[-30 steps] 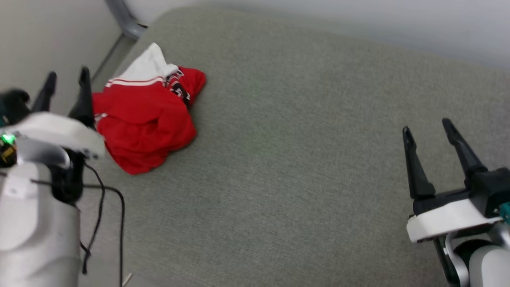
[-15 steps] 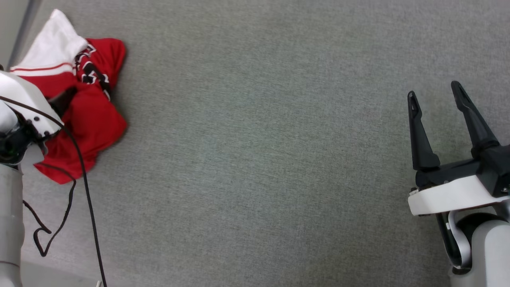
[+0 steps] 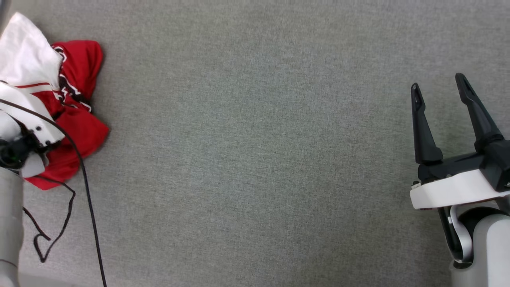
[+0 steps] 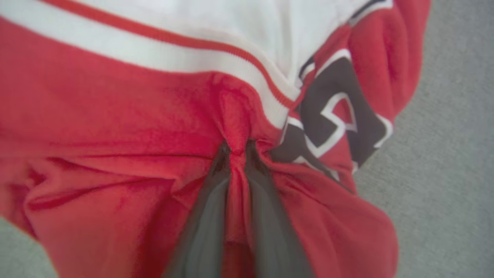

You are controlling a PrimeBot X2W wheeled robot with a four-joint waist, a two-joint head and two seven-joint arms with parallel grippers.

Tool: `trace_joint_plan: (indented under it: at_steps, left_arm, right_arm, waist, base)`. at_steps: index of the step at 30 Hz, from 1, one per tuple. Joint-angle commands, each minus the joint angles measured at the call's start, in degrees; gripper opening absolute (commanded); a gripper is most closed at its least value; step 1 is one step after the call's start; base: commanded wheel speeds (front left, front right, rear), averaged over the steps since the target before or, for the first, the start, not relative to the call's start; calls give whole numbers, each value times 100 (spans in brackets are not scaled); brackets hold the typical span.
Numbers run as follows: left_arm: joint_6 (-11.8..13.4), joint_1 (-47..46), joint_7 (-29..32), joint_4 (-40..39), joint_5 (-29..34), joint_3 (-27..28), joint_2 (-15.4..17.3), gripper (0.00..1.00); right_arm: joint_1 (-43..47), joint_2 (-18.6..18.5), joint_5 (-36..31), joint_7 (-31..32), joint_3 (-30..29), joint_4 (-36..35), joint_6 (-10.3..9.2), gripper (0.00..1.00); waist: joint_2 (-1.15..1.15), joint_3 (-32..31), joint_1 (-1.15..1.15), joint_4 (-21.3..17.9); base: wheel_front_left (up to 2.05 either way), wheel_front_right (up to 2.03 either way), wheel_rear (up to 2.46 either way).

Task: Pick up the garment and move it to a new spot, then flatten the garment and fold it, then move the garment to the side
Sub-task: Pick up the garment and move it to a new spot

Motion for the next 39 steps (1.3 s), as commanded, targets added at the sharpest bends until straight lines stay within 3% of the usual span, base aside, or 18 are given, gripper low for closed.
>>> trace_joint_plan:
  at_steps: [1, 4, 5, 9, 19, 27, 39]
  left_arm:
    - [-1, 315, -88, 135, 68, -198, -246, 0]
    - [0, 230, -673, 32, 227, -304, -70, 0]
    - [20, 150, -1333, 26, 430, -371, 37, 0]
    - [132, 83, -2237, 20, 654, -383, 75, 0]
    - [453, 24, -4149, -267, 1121, -523, -145, 0]
    - [526, 265, -4822, -865, 1367, -798, -421, 0]
    - [455, 1256, -4897, -2372, 1432, -1543, -1417, 0]
  right_arm:
    - [53, 1, 34, -21, -3, 21, -4, 100]
    - [119, 1, 113, -48, 17, 75, -4, 100]
    - [215, 1, 178, -80, -14, 150, -4, 100]
    - [354, 1, 302, -118, -51, 242, -4, 100]
    - [820, 1, 657, -203, -260, 418, -4, 100]
    - [1124, 1, 778, -220, -347, 438, -4, 100]
    - [1447, 1, 857, -123, -423, 330, -4, 100]
  waist:
    - [0, -146, 0, 34]
    - [0, -363, 0, 80]
    - [0, -628, 0, 133]
    - [0, -979, 0, 181]
    - [0, -1882, 0, 208]
    - [0, -2379, 0, -98]
    - [0, -2612, 0, -979]
  base:
    - [0, 0, 0]
    - [0, 0, 0]
    - [0, 0, 0]
    - [0, 0, 0]
    - [0, 0, 0]
    - [0, 0, 0]
    - [0, 0, 0]
